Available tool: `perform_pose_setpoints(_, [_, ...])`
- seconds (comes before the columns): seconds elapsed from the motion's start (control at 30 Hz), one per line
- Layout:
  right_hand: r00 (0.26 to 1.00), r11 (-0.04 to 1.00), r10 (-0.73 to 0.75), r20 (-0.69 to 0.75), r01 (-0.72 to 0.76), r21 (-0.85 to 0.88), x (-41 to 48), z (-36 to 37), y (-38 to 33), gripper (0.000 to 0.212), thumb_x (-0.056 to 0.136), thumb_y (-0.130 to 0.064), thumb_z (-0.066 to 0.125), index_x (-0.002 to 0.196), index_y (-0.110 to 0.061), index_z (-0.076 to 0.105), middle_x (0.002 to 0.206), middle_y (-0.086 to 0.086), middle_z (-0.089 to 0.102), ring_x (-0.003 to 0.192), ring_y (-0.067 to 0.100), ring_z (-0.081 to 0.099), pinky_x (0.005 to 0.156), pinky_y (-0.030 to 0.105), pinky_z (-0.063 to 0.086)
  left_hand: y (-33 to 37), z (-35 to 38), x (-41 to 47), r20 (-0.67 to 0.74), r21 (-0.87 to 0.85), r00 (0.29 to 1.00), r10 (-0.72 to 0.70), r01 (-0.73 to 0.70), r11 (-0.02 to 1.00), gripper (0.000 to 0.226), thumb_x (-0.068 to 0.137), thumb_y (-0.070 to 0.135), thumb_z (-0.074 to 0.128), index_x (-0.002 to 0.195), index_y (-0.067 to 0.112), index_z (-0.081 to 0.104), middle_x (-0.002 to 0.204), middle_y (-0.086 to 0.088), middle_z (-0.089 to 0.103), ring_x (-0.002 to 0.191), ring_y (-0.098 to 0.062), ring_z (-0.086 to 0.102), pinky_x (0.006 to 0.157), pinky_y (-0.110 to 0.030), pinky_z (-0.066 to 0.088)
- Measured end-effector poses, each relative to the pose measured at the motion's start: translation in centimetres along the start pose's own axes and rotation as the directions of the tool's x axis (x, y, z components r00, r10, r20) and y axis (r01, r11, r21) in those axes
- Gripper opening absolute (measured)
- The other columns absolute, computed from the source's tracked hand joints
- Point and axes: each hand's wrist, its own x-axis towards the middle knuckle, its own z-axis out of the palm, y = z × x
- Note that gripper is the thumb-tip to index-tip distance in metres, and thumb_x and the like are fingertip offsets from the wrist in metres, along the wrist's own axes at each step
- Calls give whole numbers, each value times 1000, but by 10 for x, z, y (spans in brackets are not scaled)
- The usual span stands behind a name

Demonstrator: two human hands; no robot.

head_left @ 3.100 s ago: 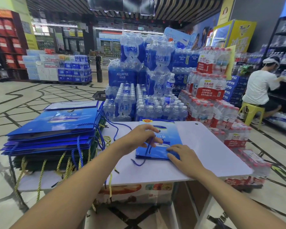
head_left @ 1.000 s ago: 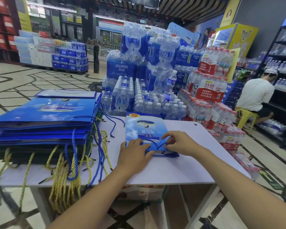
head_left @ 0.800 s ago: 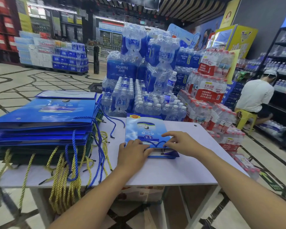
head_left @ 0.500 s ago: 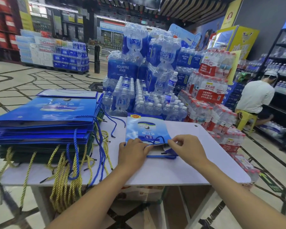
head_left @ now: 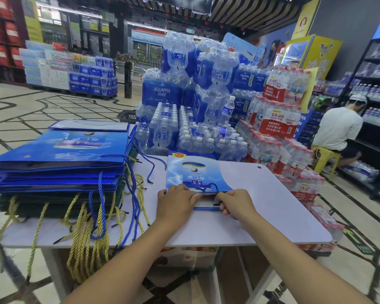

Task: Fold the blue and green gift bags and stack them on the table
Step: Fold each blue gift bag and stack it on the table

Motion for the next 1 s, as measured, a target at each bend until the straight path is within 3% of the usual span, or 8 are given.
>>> perform_pose_setpoints(0.23, [923, 992, 120, 366, -126, -9, -18, 1, -12, 18, 92, -23, 67, 89, -7, 75, 59, -3, 61, 42, 5, 41, 42, 16, 28, -2, 2, 1, -7, -15, 1000, 0, 0, 1000, 45, 105, 61, 29, 122, 48, 69, 122, 13, 60, 122, -16, 50, 102, -43, 35])
perform_pose_setpoints(0.37, [970, 980, -184, 159, 168, 108, -11, 1, -21, 35, 100, -37, 64, 81, -11, 78, 59, 1, 63, 45, 12, 46, 44, 21, 35, -3, 2, 0, 19, -9, 999, 40, -39, 999, 41, 106, 60, 30, 127, 52, 64, 125, 12, 57, 123, -15, 47, 102, -43, 33])
perform_pose_setpoints(0.47, [909, 840, -414, -57, 357, -409, 7, -12, -21, 21, 95, -49, 64, 89, -30, 71, 83, -13, 70, 78, 14, 65, 64, 29, 47, -2, 2, 0, 35, 3, 998, 48, -48, 999, 43, 105, 61, 31, 134, 48, 61, 130, 12, 56, 127, -16, 46, 105, -44, 33])
perform_pose_setpoints(0.57, [965, 653, -254, 66, 221, -724, 23, -17, -14, 31, 91, -58, 61, 102, -29, 69, 100, -13, 66, 93, 15, 64, 72, 33, 50, -4, 5, 0, 48, 38, 997, 67, -68, 997, 46, 105, 64, 30, 140, 48, 56, 135, 12, 53, 131, -15, 44, 109, -45, 31])
perform_pose_setpoints(0.7, [958, 774, -217, 188, 286, -564, 39, -15, -9, 19, 96, -37, 66, 84, -23, 69, 91, -2, 71, 80, 14, 62, 70, 31, 50, -5, 7, 1, 78, 60, 992, 98, -103, 993, 49, 102, 68, 30, 144, 52, 50, 140, 10, 50, 134, -15, 41, 109, -43, 31])
perform_pose_setpoints(0.8, [961, 884, -272, 56, 273, -380, 54, -23, -11, 22, 101, -26, 60, 82, -17, 66, 84, -2, 72, 78, 23, 65, 71, 33, 52, -5, 4, 0, 103, 50, 987, 126, -132, 990, 50, 101, 69, 33, 144, 51, 51, 143, 10, 48, 136, -14, 38, 109, -42, 29])
perform_pose_setpoints(0.9, [982, 980, -184, -37, 180, -89, 64, -30, -23, 12, 103, -16, 55, 97, -7, 62, 85, 2, 75, 79, 21, 70, 76, 38, 57, -3, 1, -1, 132, 51, 978, 164, -172, 984, 57, 96, 78, 33, 144, 52, 51, 150, 11, 44, 138, -13, 36, 112, -44, 29])
perform_pose_setpoints(1.0, [986, 985, 7, 166, -36, 170, 61, -30, -39, 10, 102, -17, 52, 105, -11, 58, 88, 4, 72, 77, 18, 69, 71, 31, 50, -1, 0, -2, 122, 84, 974, 193, -203, 976, 61, 92, 84, 28, 140, 54, 53, 161, 10, 33, 144, -16, 32, 113, -48, 29])
